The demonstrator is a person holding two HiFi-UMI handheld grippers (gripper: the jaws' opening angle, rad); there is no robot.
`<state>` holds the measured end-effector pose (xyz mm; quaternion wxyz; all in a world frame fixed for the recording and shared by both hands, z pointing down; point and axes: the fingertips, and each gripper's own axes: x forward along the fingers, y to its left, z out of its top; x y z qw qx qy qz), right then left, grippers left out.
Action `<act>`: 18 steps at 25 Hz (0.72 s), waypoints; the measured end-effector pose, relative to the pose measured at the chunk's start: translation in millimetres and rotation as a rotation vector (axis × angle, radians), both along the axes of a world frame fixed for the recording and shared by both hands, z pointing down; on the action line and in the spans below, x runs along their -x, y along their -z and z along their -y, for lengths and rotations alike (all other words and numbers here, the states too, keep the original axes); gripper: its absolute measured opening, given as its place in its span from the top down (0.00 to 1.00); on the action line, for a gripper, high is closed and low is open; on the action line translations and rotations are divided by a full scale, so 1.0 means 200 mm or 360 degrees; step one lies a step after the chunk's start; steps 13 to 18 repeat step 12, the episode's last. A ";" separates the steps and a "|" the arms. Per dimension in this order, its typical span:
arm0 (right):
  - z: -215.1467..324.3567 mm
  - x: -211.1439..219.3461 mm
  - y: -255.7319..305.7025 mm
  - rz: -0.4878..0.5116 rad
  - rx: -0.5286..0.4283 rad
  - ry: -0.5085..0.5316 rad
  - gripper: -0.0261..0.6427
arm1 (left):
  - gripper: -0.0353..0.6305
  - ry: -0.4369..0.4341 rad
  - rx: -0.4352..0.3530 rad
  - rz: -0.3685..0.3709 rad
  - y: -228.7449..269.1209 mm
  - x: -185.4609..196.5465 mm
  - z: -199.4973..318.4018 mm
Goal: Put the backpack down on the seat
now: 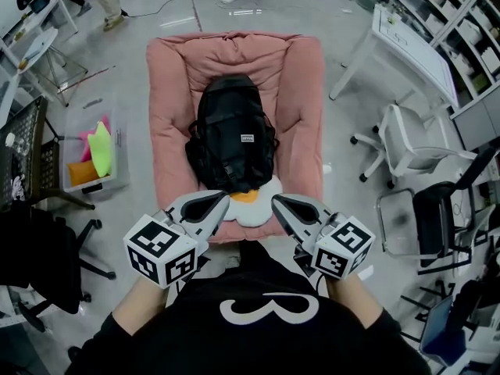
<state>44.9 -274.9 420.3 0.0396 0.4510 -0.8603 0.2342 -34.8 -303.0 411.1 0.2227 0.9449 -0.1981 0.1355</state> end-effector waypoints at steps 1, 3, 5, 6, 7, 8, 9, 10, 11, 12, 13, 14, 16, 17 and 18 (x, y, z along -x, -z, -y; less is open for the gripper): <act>-0.01 0.00 -0.01 0.0000 0.0001 -0.0005 0.96 | 0.94 -0.0003 0.0005 0.0002 -0.01 0.00 -0.01; -0.03 0.01 -0.02 -0.0005 0.0005 -0.0011 0.96 | 0.94 -0.0006 0.0013 0.0011 -0.04 0.01 -0.02; -0.04 0.01 -0.02 -0.0018 0.0010 -0.0014 0.96 | 0.94 -0.0009 0.0016 0.0016 -0.05 0.01 -0.03; -0.04 0.01 -0.02 -0.0022 0.0012 -0.0014 0.96 | 0.94 -0.0010 0.0017 0.0019 -0.05 0.01 -0.03; -0.05 0.01 -0.02 -0.0023 0.0013 -0.0014 0.96 | 0.94 -0.0009 0.0018 0.0022 -0.05 0.02 -0.04; -0.06 0.01 -0.02 -0.0024 0.0014 -0.0013 0.96 | 0.94 -0.0008 0.0018 0.0025 -0.06 0.02 -0.04; -0.07 0.01 -0.02 -0.0025 0.0015 -0.0012 0.96 | 0.94 -0.0007 0.0017 0.0027 -0.06 0.02 -0.05; -0.08 0.02 -0.02 -0.0027 0.0015 -0.0010 0.96 | 0.94 -0.0008 0.0014 0.0026 -0.06 0.03 -0.06; -0.08 0.02 -0.03 -0.0030 0.0015 -0.0009 0.96 | 0.94 -0.0009 0.0010 0.0025 -0.06 0.03 -0.06; -0.09 0.02 -0.03 -0.0032 0.0014 -0.0008 0.96 | 0.94 -0.0012 0.0006 0.0023 -0.06 0.03 -0.07; -0.09 0.02 -0.03 -0.0032 0.0014 -0.0008 0.96 | 0.94 -0.0012 0.0006 0.0023 -0.06 0.03 -0.07; -0.09 0.02 -0.03 -0.0032 0.0014 -0.0008 0.96 | 0.94 -0.0012 0.0006 0.0023 -0.06 0.03 -0.07; -0.09 0.02 -0.03 -0.0032 0.0014 -0.0008 0.96 | 0.94 -0.0012 0.0006 0.0023 -0.06 0.03 -0.07; -0.09 0.02 -0.03 -0.0032 0.0014 -0.0008 0.96 | 0.94 -0.0012 0.0006 0.0023 -0.06 0.03 -0.07; -0.09 0.02 -0.03 -0.0032 0.0014 -0.0008 0.96 | 0.94 -0.0012 0.0006 0.0023 -0.06 0.03 -0.07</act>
